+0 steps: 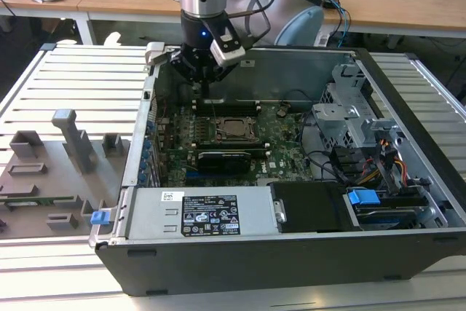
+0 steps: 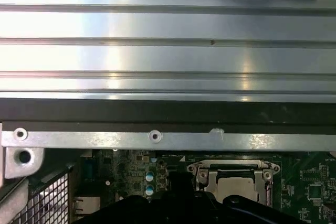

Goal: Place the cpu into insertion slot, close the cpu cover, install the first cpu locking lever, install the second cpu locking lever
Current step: 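Install the first cpu locking lever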

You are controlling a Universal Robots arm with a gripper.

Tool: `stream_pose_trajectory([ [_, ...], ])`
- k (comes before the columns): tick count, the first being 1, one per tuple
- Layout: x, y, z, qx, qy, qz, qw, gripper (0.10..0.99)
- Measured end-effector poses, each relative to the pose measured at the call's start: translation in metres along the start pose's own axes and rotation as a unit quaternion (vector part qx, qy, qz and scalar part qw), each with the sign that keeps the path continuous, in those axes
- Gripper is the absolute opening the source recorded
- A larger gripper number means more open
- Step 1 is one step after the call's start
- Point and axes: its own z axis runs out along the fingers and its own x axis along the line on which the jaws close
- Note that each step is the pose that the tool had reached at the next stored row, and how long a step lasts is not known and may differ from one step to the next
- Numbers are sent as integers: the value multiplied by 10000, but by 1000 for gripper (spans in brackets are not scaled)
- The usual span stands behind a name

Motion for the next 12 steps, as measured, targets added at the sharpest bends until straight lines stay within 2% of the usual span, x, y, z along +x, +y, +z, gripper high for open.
stream_pose_trajectory([
  [2, -76, -1, 5, 0, 1, -1, 10000, 106],
  [4, -121, -1, 6, 0, 1, 0, 10000, 106],
  [5, -188, -1, 8, 0, 2, -1, 10000, 106],
  [11, -391, -2, 11, 1, 13, -1, 10000, 106],
  [12, -397, -2, 11, 1, 13, 0, 10000, 106],
])
